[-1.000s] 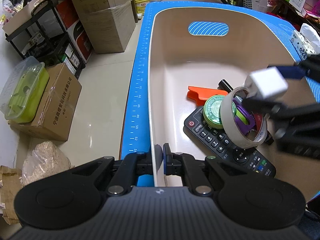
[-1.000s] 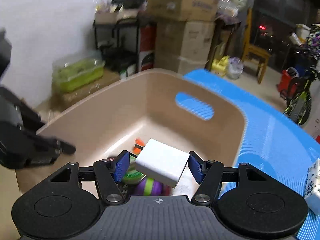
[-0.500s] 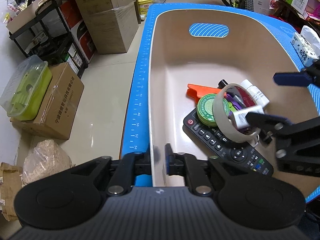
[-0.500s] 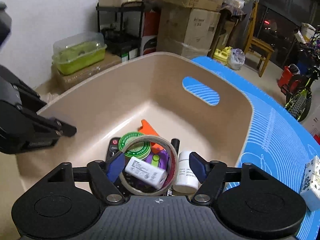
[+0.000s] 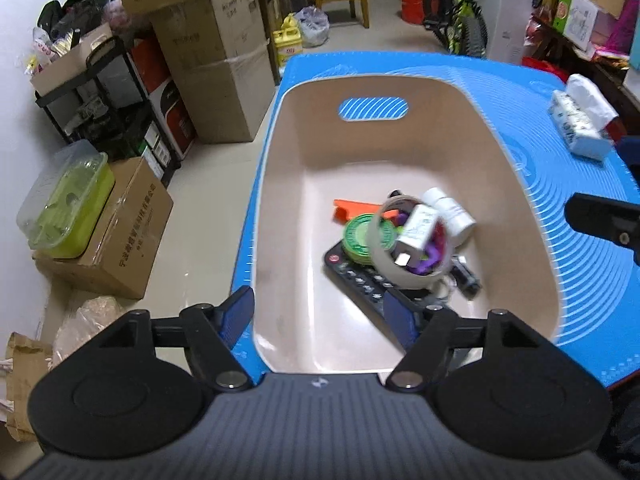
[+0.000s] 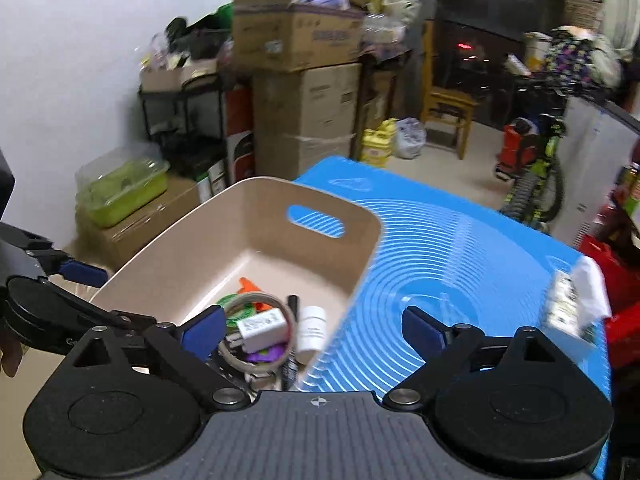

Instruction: Organize rigid objects

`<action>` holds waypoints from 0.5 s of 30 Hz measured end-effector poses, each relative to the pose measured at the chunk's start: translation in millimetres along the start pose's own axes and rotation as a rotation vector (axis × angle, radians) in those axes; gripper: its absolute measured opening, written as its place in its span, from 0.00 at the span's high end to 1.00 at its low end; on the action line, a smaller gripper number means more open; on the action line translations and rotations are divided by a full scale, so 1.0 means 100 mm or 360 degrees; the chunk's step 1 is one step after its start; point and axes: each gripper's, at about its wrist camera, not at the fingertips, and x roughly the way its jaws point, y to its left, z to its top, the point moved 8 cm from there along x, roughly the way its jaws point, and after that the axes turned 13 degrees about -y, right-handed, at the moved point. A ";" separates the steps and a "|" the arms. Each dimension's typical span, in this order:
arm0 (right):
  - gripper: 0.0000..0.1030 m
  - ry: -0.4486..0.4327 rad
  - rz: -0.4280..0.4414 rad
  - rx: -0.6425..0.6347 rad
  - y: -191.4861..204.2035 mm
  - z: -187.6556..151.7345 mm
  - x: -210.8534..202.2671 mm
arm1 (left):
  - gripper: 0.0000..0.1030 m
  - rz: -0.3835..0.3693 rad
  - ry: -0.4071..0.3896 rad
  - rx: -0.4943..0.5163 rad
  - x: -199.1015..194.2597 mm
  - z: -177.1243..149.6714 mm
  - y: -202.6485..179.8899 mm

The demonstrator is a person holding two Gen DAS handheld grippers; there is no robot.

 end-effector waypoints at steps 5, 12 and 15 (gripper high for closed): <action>0.06 -0.0025 -0.0084 0.0078 -0.20 -0.09 -0.40 | 0.30 -0.0029 -0.0055 0.0008 -0.25 0.00 -0.18; 0.06 -0.0046 -0.0200 0.0189 -0.47 -0.32 -0.96 | 0.30 -0.0057 -0.0145 0.0004 -0.63 -0.02 -0.46; 0.06 -0.0051 -0.0239 0.0216 -0.55 -0.43 -1.16 | 0.30 -0.0043 -0.0178 0.0013 -0.77 -0.05 -0.56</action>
